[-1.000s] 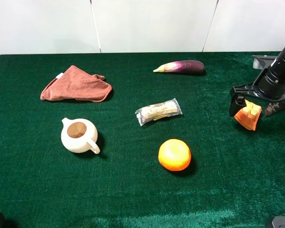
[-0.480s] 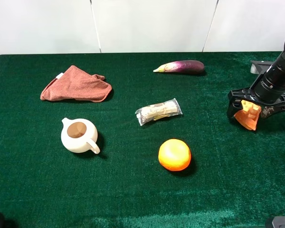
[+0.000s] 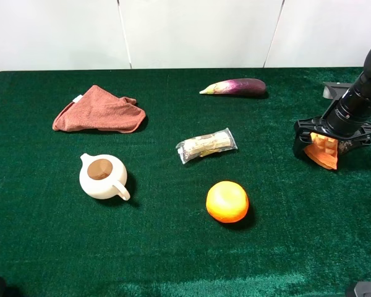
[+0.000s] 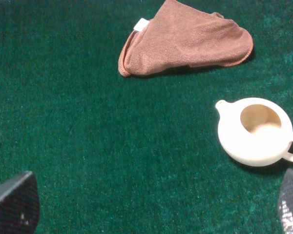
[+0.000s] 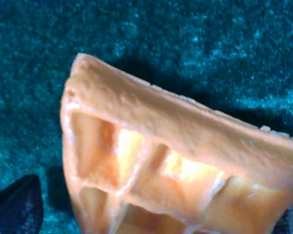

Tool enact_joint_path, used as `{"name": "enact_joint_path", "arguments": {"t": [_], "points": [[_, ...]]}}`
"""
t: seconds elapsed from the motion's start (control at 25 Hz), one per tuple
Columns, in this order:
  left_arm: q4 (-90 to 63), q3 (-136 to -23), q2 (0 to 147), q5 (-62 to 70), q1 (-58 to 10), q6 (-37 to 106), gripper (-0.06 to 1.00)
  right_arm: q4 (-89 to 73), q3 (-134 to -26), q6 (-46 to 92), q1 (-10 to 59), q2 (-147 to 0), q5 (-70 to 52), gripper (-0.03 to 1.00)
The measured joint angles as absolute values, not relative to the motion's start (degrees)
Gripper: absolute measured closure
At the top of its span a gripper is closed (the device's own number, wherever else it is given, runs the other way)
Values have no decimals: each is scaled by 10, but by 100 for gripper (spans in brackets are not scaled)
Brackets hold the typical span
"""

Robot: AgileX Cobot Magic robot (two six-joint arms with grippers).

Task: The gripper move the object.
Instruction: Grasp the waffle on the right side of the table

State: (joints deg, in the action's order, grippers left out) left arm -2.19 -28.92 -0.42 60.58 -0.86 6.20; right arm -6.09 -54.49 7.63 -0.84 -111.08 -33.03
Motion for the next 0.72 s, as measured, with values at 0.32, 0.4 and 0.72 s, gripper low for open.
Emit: {"name": "enact_joint_path", "arguments": {"t": [0.32,0.4,0.72], "points": [[-22,-289,-4,606,-9,62,-5,-61,-545,72,-8,-1111,-330,29],[-22,-289,-4,606,-9,62,-5,-60,-545,71,-8,-1111,-330,35],[-22,-289,-4,606,-9,62,-5,-52,-545,70,-8,-1111,-330,48]]}}
